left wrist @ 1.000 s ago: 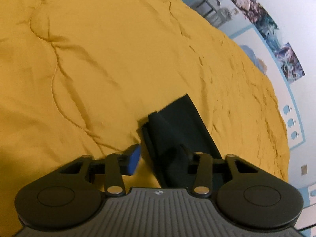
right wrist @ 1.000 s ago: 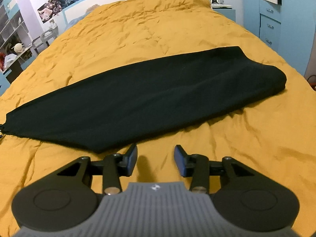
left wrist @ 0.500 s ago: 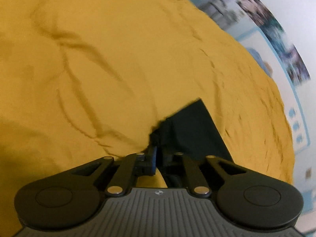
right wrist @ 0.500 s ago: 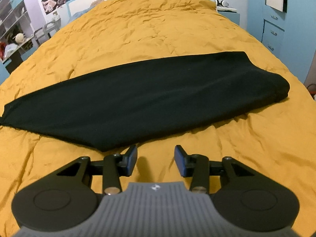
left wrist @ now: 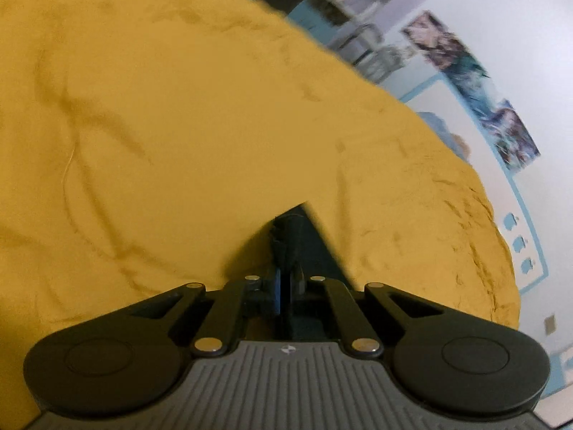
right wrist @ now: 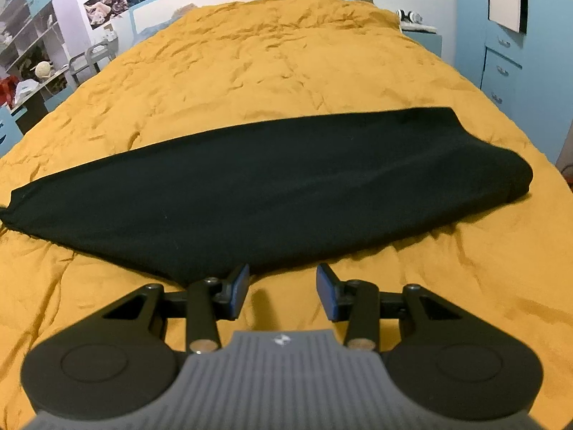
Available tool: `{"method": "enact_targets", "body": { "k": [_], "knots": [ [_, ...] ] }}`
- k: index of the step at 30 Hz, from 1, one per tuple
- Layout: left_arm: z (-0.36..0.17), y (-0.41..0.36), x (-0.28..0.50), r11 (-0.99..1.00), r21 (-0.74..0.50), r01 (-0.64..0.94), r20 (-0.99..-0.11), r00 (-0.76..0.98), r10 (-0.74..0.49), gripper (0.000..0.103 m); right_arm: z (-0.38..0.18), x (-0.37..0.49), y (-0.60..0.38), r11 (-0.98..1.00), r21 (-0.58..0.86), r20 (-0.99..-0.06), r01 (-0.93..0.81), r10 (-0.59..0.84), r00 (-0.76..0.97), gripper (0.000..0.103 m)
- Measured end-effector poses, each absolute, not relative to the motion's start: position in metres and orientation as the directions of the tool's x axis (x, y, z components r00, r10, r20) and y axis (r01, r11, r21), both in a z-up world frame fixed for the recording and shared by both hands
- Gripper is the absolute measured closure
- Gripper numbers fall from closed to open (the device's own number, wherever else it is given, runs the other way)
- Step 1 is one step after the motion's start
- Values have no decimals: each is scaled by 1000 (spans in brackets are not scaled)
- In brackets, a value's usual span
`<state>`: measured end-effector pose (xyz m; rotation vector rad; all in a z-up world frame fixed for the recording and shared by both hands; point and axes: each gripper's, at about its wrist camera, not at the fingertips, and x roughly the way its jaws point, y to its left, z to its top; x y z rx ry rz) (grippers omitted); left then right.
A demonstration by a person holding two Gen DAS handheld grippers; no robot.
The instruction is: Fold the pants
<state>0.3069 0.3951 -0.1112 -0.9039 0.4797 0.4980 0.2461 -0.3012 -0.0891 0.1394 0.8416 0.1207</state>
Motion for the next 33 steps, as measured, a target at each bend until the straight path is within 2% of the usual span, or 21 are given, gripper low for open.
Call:
{"method": "enact_targets", "body": {
  "k": [5, 9, 12, 16, 19, 21, 25, 27, 30, 33],
  "knots": [
    [-33, 329, 313, 737, -490, -466, -483, 849, 215, 100, -90, 247, -311, 977, 201, -720, -66, 193, 666, 65],
    [25, 241, 317, 886, -310, -346, -407, 890, 206, 100, -88, 251, -317, 969, 236, -706, -70, 221, 673, 65],
    [49, 168, 322, 953, -166, -252, -385, 907, 173, 100, -86, 253, -321, 961, 268, -696, -70, 243, 675, 65],
    [44, 71, 329, 991, 43, -128, -373, 918, 135, 100, -84, 252, -326, 949, 304, -677, -80, 275, 683, 65],
    [10, 8, 335, 992, 129, -6, -439, 896, 63, 100, -84, 250, -331, 941, 327, -669, -83, 293, 683, 65],
    [-27, -36, 332, 974, 200, 108, -522, 853, 12, 100, -84, 249, -335, 937, 339, -668, -80, 300, 681, 65],
    [-101, -78, 323, 925, 213, 315, -717, 693, -70, 98, -85, 248, -335, 928, 361, -665, -90, 324, 672, 65],
    [-122, -84, 317, 914, 187, 361, -765, 637, -95, 94, -86, 247, -333, 923, 369, -663, -106, 341, 666, 65],
    [-123, -72, 319, 931, 56, 360, -794, 582, -177, 86, -87, 246, -327, 917, 376, -660, -131, 365, 657, 65],
    [-119, -56, 332, 919, -147, 365, -815, 482, -322, 83, -89, 249, -320, 910, 387, -658, -147, 384, 648, 65]
  ]
}}
